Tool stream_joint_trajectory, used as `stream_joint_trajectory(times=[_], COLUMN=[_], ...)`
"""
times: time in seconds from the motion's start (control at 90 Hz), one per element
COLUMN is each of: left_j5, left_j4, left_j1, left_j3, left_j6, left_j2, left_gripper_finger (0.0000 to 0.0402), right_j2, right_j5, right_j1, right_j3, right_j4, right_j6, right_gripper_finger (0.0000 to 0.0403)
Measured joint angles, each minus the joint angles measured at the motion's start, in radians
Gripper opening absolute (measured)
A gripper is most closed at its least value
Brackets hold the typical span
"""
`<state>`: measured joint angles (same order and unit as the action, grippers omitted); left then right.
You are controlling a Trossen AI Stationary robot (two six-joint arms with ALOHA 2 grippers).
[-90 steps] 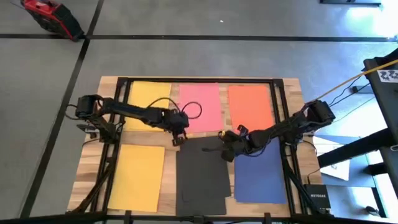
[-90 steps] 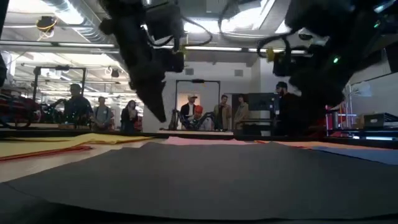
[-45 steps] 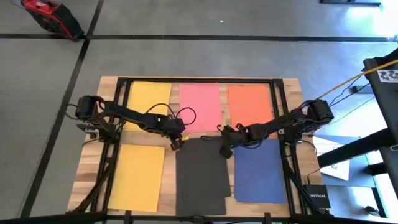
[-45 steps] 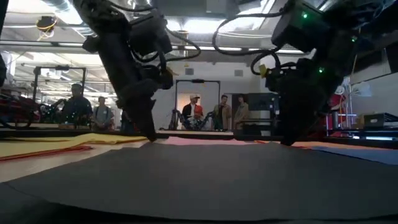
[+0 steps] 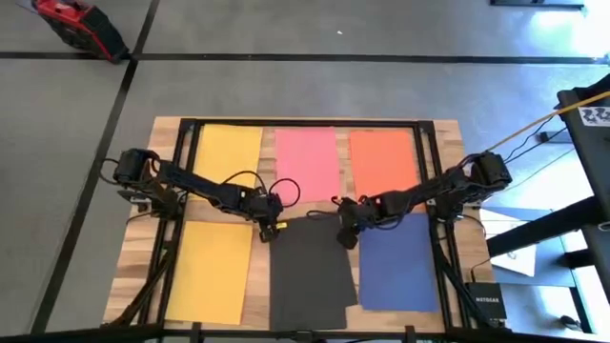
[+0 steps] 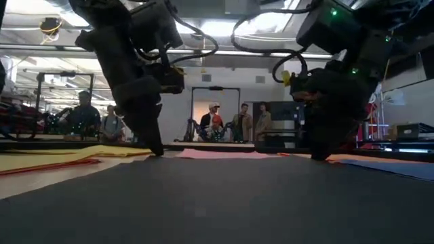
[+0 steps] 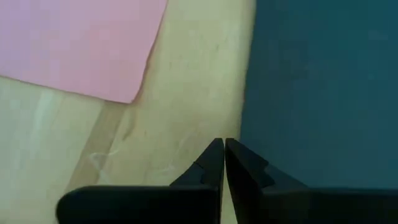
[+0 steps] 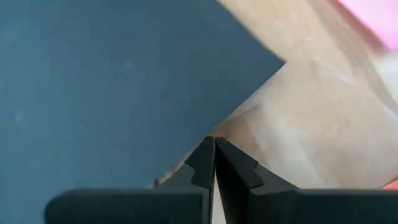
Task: Organize paper
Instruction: Stack the black paper on the top of the black paper
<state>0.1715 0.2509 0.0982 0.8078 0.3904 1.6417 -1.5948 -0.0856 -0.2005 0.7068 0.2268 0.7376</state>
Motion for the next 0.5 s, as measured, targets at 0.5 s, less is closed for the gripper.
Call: stream_joint_trajectory(times=[0.5], left_j5=[0.045], left_j4=[0.137], left_j1=[0.006], left_j3=[0.003], left_j6=[0.065], left_j2=[-0.002], left_gripper_finger=[0.0], right_j2=[0.002], right_j5=[0.079], right_j1=[-0.061], right_j3=[0.003], right_j4=[0.045], right_j6=[0.098], right_gripper_finger=[0.0001])
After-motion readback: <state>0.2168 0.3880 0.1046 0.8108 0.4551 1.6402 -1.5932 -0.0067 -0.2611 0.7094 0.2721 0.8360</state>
